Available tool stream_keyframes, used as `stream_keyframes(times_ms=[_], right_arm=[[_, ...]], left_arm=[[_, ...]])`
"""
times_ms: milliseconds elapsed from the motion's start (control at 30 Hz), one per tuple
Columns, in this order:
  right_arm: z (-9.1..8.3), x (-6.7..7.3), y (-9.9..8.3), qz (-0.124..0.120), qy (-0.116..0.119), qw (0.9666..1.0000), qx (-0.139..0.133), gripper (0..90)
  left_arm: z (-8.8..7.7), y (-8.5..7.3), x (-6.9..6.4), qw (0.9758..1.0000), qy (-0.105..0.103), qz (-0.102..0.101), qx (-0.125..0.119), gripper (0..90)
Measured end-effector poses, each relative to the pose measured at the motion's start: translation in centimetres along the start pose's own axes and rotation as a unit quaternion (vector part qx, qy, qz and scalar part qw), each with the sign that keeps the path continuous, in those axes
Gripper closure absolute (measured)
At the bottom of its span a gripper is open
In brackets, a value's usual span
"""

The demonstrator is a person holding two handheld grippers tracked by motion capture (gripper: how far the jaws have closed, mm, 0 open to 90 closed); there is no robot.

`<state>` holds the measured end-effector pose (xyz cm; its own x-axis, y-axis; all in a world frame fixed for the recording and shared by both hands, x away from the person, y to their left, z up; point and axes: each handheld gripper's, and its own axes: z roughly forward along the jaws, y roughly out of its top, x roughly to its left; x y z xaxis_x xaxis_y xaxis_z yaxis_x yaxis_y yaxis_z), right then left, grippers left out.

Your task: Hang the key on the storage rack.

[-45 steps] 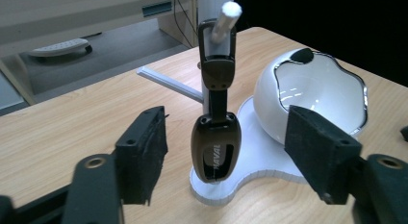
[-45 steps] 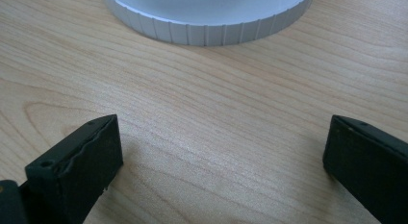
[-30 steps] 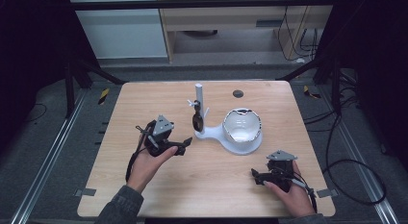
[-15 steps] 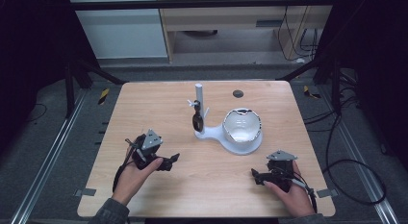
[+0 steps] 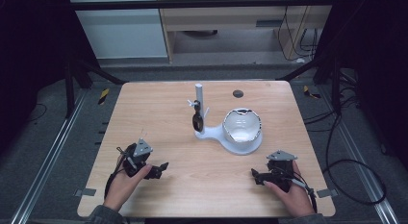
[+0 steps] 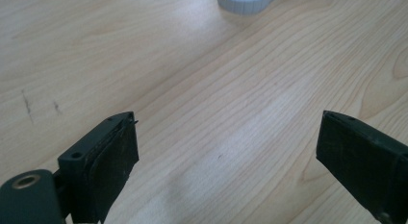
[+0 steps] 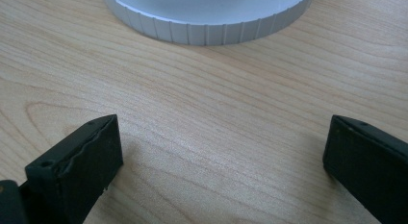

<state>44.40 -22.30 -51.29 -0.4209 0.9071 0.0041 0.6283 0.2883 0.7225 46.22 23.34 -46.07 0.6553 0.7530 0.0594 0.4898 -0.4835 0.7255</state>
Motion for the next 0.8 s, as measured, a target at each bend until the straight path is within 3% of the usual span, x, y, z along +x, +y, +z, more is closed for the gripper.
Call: stream_keyframes(times_ms=[267, 600, 800], right_arm=[[0.0, 0.0, 0.0, 0.0, -0.001, 1.0, 0.0, 0.4], [0.0, 0.0, 0.0, 0.0, -0.001, 1.0, 0.0, 0.4], [0.0, 0.0, 0.0, -0.002, -0.003, 1.0, -0.001, 0.4]], left_arm=[[0.1, -1.5, 0.8, 0.9996, 0.008, -0.003, 0.028, 6.9], [-0.1, -3.6, 3.0, 0.9981, 0.029, -0.05, 0.024, 6.9], [0.3, -4.6, 3.4, 0.9973, 0.029, -0.061, 0.028, 6.9]])
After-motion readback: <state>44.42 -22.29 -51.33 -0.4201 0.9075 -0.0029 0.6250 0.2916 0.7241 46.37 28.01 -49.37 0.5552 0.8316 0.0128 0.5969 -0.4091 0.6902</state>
